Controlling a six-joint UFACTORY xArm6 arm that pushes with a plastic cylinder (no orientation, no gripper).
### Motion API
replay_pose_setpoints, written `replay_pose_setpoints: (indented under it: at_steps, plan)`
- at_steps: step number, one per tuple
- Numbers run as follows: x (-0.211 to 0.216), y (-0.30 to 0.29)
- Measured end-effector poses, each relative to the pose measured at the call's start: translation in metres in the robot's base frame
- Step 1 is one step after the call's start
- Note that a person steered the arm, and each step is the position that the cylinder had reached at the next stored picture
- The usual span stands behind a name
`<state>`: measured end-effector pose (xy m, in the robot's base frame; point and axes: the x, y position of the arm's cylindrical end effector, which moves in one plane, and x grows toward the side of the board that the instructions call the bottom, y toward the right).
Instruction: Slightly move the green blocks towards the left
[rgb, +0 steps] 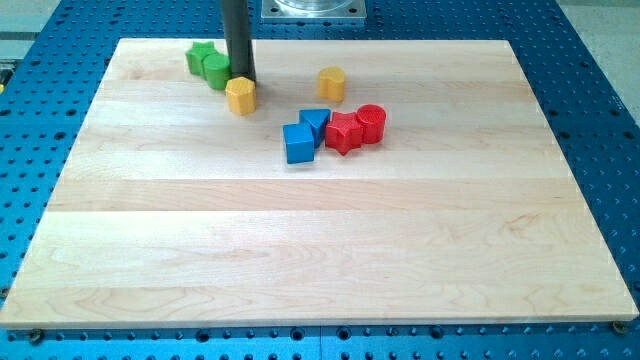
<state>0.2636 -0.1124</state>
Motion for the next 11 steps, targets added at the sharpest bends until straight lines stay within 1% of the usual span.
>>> replay_pose_setpoints:
  at_steps: [1, 2, 3, 4, 5, 6, 7, 8, 9, 11]
  plan:
    - [-0.019, -0.029]
    - [-0.024, -0.015]
    - [-0.025, -0.075]
    - [-0.023, -0.018]
    - [0.009, 0.048]
    - [-0.001, -0.022]
    - [-0.008, -0.062]
    - [-0.01, 0.005]
    - [0.021, 0.055]
    - [0.075, 0.063]
